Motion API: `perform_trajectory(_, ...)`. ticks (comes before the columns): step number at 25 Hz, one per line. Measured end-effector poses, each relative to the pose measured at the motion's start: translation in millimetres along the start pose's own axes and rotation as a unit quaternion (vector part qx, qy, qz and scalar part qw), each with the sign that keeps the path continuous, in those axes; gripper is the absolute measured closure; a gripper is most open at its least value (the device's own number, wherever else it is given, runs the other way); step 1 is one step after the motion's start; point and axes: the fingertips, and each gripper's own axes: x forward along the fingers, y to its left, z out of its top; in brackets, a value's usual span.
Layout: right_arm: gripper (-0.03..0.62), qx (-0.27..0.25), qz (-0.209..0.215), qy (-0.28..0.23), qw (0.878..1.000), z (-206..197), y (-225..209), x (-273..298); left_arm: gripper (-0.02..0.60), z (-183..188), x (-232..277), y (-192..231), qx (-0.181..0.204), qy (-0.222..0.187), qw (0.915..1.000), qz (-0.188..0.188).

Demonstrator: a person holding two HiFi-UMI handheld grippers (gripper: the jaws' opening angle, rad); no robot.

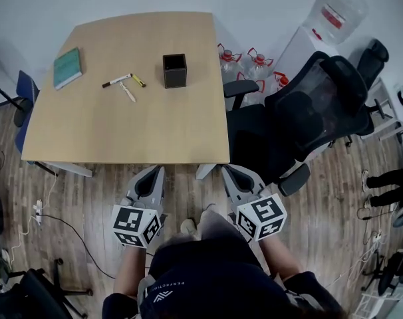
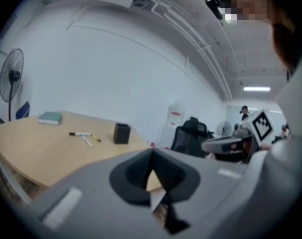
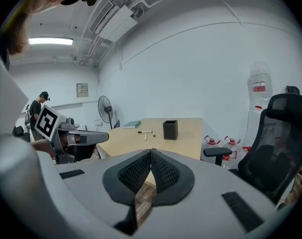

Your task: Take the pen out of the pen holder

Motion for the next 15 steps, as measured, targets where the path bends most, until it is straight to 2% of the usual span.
perform_trajectory(5,0.591,-0.001,0.015,-0.002,1.000,12,-28,30,0.577,6,39,10,-0.010,0.008,0.9999,0.011)
perform_trajectory(9,0.591,-0.008,0.040,-0.002,0.999,26,-52,58,0.577,17,75,15,-0.030,-0.004,0.9994,0.015)
perform_trajectory(15,0.591,-0.016,0.073,0.011,0.997,41,-93,94,0.575,36,129,25,-0.002,-0.005,0.9986,0.053)
